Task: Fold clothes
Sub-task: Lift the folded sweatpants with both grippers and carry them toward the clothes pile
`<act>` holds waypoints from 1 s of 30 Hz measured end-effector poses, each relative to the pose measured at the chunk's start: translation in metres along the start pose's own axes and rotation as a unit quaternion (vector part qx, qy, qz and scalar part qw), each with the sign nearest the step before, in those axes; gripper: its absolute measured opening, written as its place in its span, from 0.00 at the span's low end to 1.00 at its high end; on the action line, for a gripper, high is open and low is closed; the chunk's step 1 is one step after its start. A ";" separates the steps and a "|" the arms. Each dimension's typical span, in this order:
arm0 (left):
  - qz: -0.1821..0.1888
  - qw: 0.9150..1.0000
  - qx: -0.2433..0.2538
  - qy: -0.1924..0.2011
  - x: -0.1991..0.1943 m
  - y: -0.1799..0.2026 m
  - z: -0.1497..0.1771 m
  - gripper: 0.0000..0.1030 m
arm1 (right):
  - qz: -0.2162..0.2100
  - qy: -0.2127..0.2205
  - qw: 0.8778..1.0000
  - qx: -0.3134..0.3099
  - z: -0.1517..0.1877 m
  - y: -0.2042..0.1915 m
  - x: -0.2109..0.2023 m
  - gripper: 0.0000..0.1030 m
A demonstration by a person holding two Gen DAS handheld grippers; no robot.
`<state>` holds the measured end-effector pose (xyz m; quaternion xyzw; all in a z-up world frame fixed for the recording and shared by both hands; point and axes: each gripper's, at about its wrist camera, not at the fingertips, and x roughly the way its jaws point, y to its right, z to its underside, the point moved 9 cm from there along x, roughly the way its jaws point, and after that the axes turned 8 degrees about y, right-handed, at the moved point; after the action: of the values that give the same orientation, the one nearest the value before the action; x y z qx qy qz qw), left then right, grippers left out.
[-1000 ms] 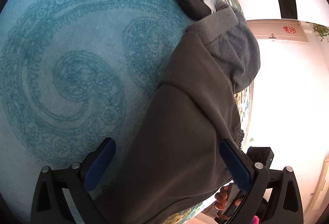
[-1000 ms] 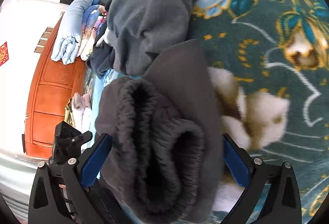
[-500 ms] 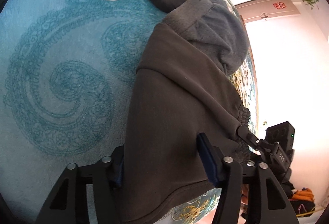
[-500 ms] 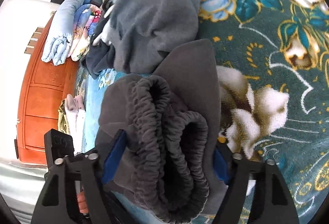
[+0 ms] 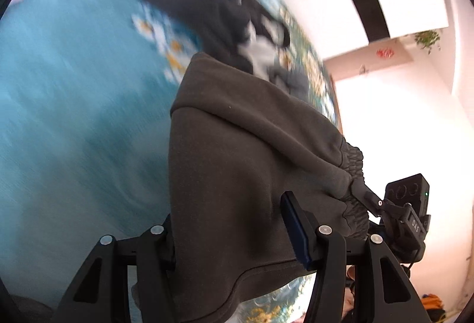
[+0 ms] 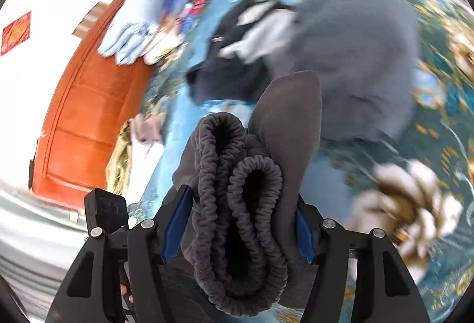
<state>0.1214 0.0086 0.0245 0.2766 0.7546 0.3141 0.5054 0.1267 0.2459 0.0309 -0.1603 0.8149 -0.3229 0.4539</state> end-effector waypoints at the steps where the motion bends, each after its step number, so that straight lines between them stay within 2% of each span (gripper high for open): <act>1: 0.000 1.000 0.003 0.013 -0.013 -0.003 -0.011 0.57 | -0.009 -0.003 1.000 -0.007 -0.005 -0.014 0.008 0.63; 5: 0.001 0.997 -0.002 0.081 -0.087 -0.024 -0.062 0.57 | -0.056 -0.017 0.998 -0.037 -0.025 -0.084 0.048 0.63; 8: -0.014 0.992 0.003 0.129 -0.138 -0.043 -0.103 0.57 | -0.091 -0.033 0.992 -0.079 -0.037 -0.155 0.086 0.63; 11: -0.035 0.985 0.007 0.170 -0.186 -0.065 -0.145 0.57 | -0.133 -0.048 0.984 -0.106 -0.048 -0.225 0.126 0.63; 16: -0.066 0.973 -0.013 0.223 -0.265 -0.116 -0.210 0.57 | -0.208 -0.071 0.967 -0.129 -0.058 -0.347 0.204 0.62; 20: -0.088 0.960 -0.036 0.263 -0.322 -0.165 -0.249 0.57 | -0.239 -0.092 0.955 -0.147 -0.054 -0.422 0.265 0.62; 25: -0.127 0.949 -0.056 0.284 -0.365 -0.220 -0.289 0.57 | -0.248 -0.123 0.947 -0.163 -0.039 -0.476 0.332 0.62; 30: -0.141 0.945 -0.086 0.284 -0.379 -0.270 -0.297 0.57 | -0.235 -0.145 0.943 -0.184 -0.024 -0.483 0.388 0.62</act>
<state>-0.0560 -0.5032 0.1313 0.0219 0.8680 0.3689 0.3316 -0.1170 -0.3178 0.1180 -0.4733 0.7244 -0.2381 0.4411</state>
